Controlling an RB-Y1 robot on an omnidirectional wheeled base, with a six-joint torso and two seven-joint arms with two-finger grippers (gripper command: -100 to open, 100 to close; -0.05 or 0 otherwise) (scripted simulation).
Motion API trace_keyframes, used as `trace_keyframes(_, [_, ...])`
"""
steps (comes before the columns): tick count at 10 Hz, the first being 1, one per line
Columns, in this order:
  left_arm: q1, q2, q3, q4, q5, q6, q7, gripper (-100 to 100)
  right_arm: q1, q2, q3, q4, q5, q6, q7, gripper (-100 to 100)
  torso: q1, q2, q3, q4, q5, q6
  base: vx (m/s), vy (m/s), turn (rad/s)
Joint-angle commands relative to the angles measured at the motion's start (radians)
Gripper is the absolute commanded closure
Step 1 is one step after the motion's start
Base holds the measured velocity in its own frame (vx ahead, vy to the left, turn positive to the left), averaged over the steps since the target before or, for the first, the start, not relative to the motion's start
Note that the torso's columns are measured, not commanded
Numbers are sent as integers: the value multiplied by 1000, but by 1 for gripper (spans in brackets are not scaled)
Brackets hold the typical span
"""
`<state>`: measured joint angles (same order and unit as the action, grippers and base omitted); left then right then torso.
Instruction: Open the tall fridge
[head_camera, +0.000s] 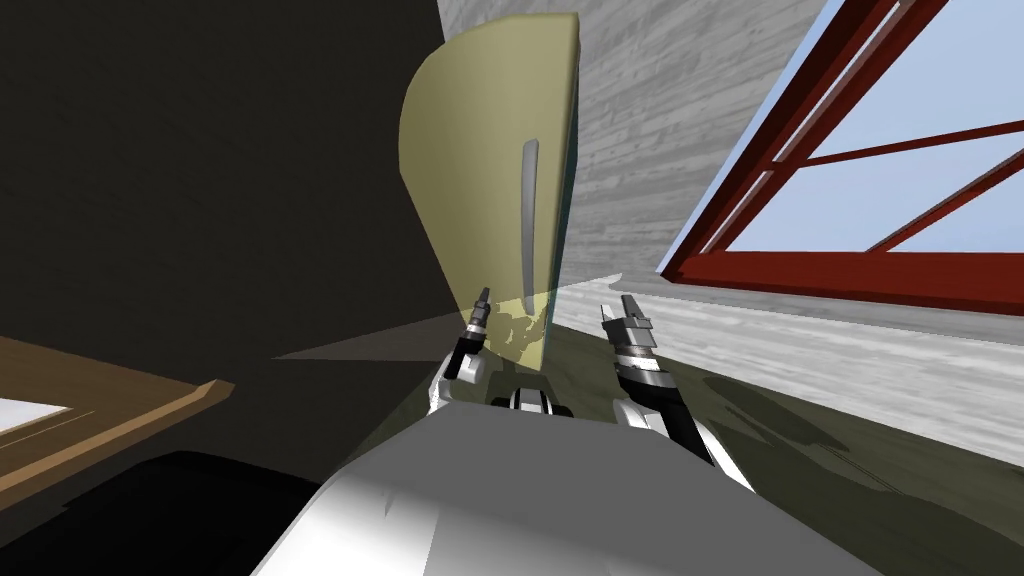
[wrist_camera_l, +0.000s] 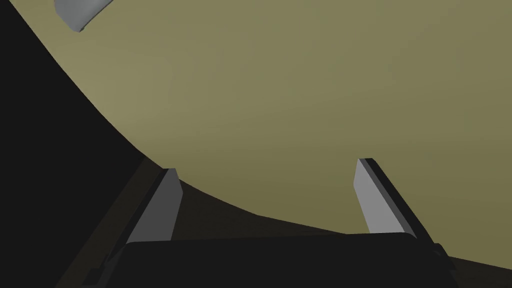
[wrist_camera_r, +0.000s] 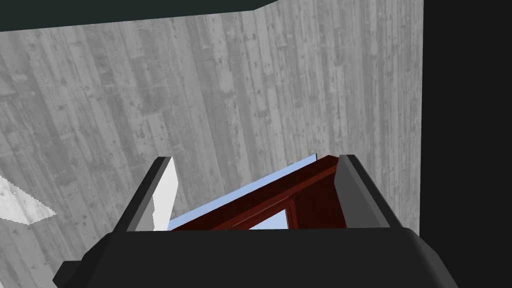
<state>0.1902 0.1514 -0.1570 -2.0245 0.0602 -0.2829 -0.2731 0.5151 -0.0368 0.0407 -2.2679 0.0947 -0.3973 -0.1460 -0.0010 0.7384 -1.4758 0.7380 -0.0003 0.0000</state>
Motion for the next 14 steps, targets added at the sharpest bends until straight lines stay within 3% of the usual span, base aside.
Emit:
trace_keyframes(1, [-72,8,-31,78,-7,24,-30,-100,0,0,0,0,0,0,0,0,1,0,0,0,0,0,-19,-89,143])
trace_keyframes(7, [-255,24,-104,265,-25,93,-102,-100,0,0,0,0,0,0,0,0,0,-1,0,0,0,0,-18,-106,144])
trace_keyframes(8, [-261,24,-104,276,-25,93,-102,-100,0,0,0,0,0,0,0,0,0,0,0,0,0,0,-21,-69,32])
trace_keyframes(10, [-324,30,-129,335,-31,117,-125,-100,0,0,0,0,0,0,0,0,4,-1,-1,0,1,0,-12,-58,111])
trace_keyframes(11, [-326,30,-129,348,-31,117,-125,-100,0,0,0,0,0,0,0,0,1,-1,-1,0,0,0,-14,-56,61])
trace_keyframes(14, [-422,39,-165,445,-40,153,-160,-100,0,0,0,0,0,0,0,0,0,0,0,0,0,0,-18,-77,133])
